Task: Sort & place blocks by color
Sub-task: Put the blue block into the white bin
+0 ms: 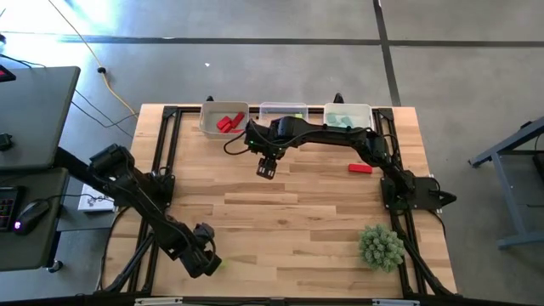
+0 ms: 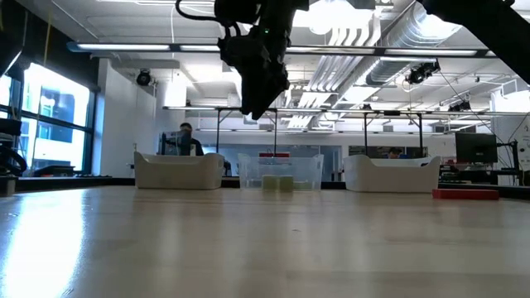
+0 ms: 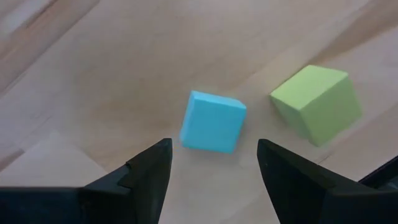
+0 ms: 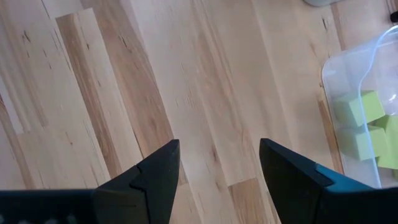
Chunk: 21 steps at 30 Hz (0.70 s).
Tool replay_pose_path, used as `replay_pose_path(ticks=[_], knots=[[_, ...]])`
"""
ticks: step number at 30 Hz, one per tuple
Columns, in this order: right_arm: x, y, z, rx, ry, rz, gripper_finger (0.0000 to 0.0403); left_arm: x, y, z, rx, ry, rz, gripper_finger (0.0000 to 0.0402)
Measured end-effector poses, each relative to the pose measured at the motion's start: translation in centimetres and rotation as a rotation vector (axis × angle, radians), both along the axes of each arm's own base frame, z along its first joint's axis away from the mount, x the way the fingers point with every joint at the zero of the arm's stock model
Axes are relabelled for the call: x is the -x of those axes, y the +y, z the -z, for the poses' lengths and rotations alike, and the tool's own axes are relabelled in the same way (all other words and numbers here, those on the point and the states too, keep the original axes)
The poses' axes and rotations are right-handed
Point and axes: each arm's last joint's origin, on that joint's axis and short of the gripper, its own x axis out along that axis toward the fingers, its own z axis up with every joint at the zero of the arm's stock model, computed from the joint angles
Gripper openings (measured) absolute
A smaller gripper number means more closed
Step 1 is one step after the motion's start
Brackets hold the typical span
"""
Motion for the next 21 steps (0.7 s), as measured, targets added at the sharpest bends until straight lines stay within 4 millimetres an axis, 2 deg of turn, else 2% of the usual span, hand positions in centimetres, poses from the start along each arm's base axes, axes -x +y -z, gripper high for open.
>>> replay_pose_path(ticks=[9, 21], knots=[[0.0, 0.0, 0.0, 0.0, 0.0, 0.0, 0.0209, -0.2, -0.2, 1.5, -0.033, 0.04, 0.012, 0.0227], [0.0, 0.0, 0.0, 0.0, 0.0, 0.0, 0.0209, -0.3, -0.2, 1.7, -0.064, 0.035, 0.067, 0.0216]])
